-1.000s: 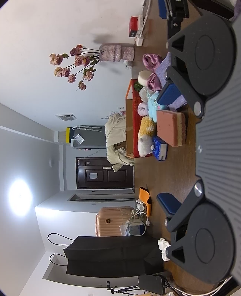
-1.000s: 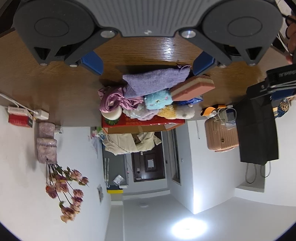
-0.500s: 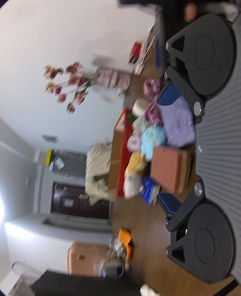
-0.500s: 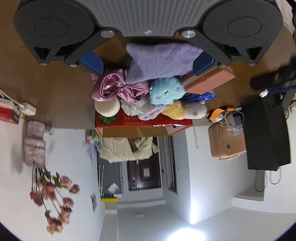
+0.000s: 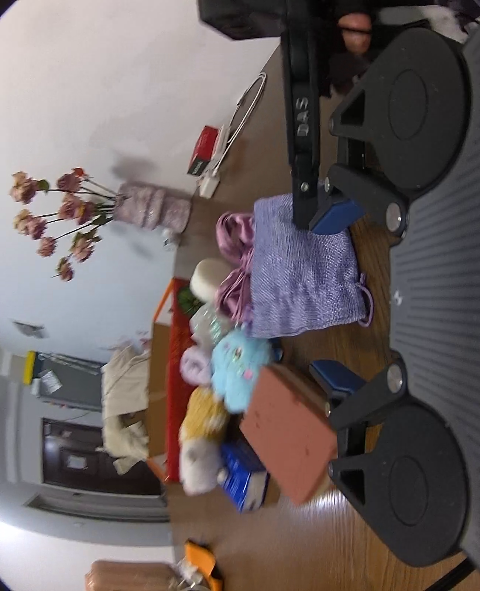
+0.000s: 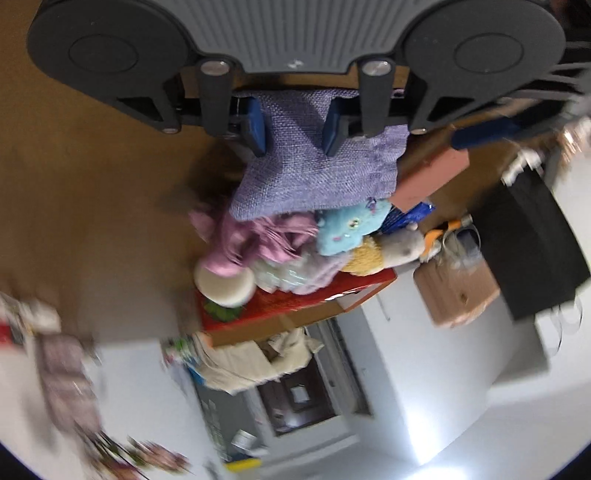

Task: Organize soft objects
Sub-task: 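Reach the right gripper to the lavender sachet and close on it, then carry the lavender sachet into the cardboard box and open the right gripper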

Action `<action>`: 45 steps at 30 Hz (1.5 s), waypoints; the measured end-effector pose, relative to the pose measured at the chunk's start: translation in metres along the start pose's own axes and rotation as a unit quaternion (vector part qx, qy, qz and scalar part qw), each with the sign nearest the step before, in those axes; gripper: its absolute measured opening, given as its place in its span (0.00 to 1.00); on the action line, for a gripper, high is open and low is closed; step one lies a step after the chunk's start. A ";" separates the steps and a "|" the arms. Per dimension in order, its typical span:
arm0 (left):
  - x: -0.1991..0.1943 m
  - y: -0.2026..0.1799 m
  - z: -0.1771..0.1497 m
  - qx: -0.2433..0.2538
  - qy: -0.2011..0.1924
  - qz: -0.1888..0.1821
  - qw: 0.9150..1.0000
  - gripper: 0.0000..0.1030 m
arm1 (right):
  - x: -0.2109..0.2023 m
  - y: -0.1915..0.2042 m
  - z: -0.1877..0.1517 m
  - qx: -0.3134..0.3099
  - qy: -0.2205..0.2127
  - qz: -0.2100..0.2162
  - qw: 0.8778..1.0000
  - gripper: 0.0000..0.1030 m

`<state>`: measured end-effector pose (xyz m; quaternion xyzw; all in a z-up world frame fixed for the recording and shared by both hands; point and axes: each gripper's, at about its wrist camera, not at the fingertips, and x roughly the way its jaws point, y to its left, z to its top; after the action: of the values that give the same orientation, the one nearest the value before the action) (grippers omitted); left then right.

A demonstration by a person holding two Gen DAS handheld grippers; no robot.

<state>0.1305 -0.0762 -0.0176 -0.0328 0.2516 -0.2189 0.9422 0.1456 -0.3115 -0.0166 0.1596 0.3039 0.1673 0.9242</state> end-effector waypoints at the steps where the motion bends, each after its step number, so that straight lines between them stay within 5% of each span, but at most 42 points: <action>1: 0.005 -0.002 0.002 -0.004 0.005 -0.005 1.000 0.75 | -0.004 -0.005 -0.001 0.005 -0.001 0.001 1.000 0.30; 8: 0.043 0.004 0.015 -0.069 0.053 -0.028 0.996 0.71 | -0.009 -0.032 0.002 0.027 0.000 0.016 1.000 0.25; 10: 0.050 0.006 0.019 -0.095 0.063 -0.047 0.992 0.46 | -0.008 -0.037 0.003 0.024 0.005 0.015 1.000 0.16; 16: 0.057 0.005 0.021 -0.104 0.063 -0.076 0.990 0.11 | -0.009 -0.044 0.004 0.024 0.007 0.028 0.999 0.12; 24: 0.022 0.014 0.059 -0.058 -0.013 -0.106 0.993 0.08 | -0.011 -0.018 0.030 0.007 -0.020 0.065 0.998 0.06; 28: 0.017 0.038 0.106 -0.031 -0.045 -0.096 0.994 0.08 | 0.011 0.005 0.075 -0.016 -0.035 0.088 0.995 0.06; 35: 0.069 0.111 0.209 -0.072 -0.076 -0.059 0.993 0.08 | 0.120 0.043 0.207 -0.072 -0.019 0.100 0.992 0.05; 38: 0.124 0.154 0.245 -0.103 -0.046 -0.037 0.993 0.08 | 0.191 0.056 0.258 -0.080 0.014 0.077 0.994 0.05; 41: 0.188 0.189 0.268 -0.063 -0.014 0.012 0.998 0.08 | 0.274 0.064 0.292 -0.091 0.049 0.031 0.994 0.05; 45: 0.248 0.234 0.275 -0.107 0.025 0.096 0.989 0.17 | 0.375 0.059 0.304 -0.066 0.105 -0.023 0.992 0.06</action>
<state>0.5500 0.0155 0.0679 -0.1033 0.2993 -0.1002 0.9433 0.6049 -0.1656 0.0486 0.0728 0.3910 0.1818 0.8993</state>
